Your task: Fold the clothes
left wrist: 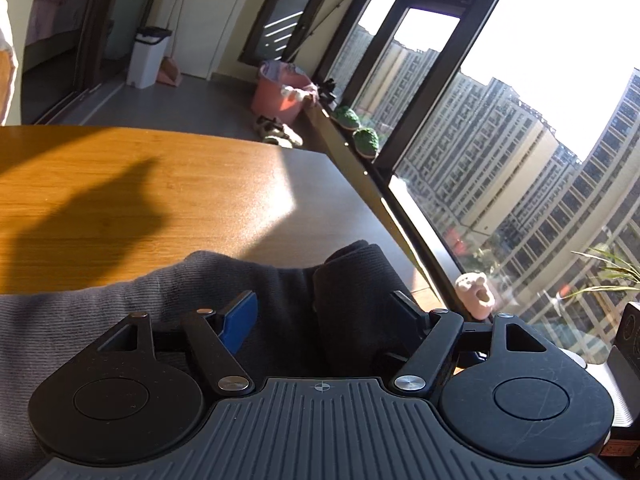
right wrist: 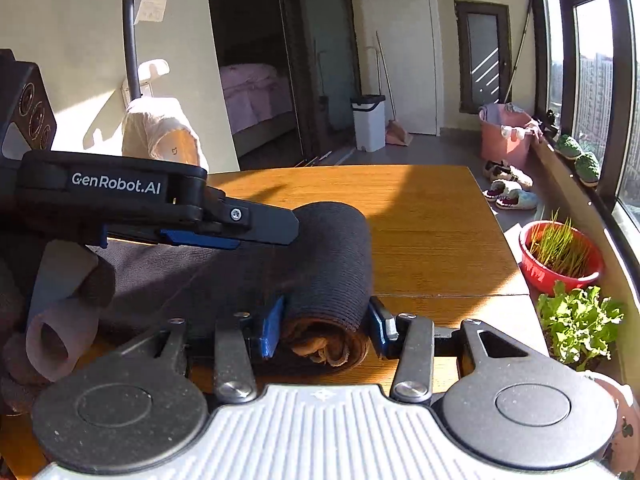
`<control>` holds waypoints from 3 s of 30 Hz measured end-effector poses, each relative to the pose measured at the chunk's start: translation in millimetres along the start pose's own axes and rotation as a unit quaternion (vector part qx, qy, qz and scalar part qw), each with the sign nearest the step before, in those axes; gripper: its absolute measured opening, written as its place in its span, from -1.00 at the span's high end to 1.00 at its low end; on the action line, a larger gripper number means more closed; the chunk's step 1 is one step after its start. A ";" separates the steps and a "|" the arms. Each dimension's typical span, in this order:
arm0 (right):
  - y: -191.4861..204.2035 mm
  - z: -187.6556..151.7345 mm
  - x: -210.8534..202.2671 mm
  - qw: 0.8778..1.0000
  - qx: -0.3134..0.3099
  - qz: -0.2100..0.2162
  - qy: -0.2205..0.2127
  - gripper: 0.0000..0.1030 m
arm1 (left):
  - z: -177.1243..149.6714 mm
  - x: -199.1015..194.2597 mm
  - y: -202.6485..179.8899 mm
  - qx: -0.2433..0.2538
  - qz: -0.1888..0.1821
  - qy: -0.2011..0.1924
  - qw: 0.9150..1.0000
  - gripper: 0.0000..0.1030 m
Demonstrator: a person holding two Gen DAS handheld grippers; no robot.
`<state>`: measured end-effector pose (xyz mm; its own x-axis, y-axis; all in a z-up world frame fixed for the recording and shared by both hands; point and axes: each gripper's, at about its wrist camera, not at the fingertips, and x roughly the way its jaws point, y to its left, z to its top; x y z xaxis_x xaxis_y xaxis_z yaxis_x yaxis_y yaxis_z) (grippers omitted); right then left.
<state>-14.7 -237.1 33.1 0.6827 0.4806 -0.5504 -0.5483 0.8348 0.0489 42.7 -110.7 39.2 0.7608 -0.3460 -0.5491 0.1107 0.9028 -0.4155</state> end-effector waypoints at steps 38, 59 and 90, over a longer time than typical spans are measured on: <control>44.4 -14.6 1.9 0.993 -0.104 -0.042 -0.047 0.06 | -4.2 -2.8 35.7 -0.031 0.049 -0.011 0.998 -0.51; 97.8 -31.4 8.9 0.955 -0.275 -0.089 -0.071 0.04 | 12.2 -19.7 4.4 0.027 0.057 -0.044 0.997 -0.74; 5.2 -6.4 38.3 0.971 0.177 0.159 0.015 -0.39 | -12.2 -33.1 67.0 -0.041 0.095 -0.035 0.994 -0.86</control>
<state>5.5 -216.0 6.9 0.4887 0.7261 -0.4837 -0.5251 0.6875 0.5015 17.1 -41.9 20.8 0.8062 -0.1504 -0.5722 -0.0889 0.9254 -0.3685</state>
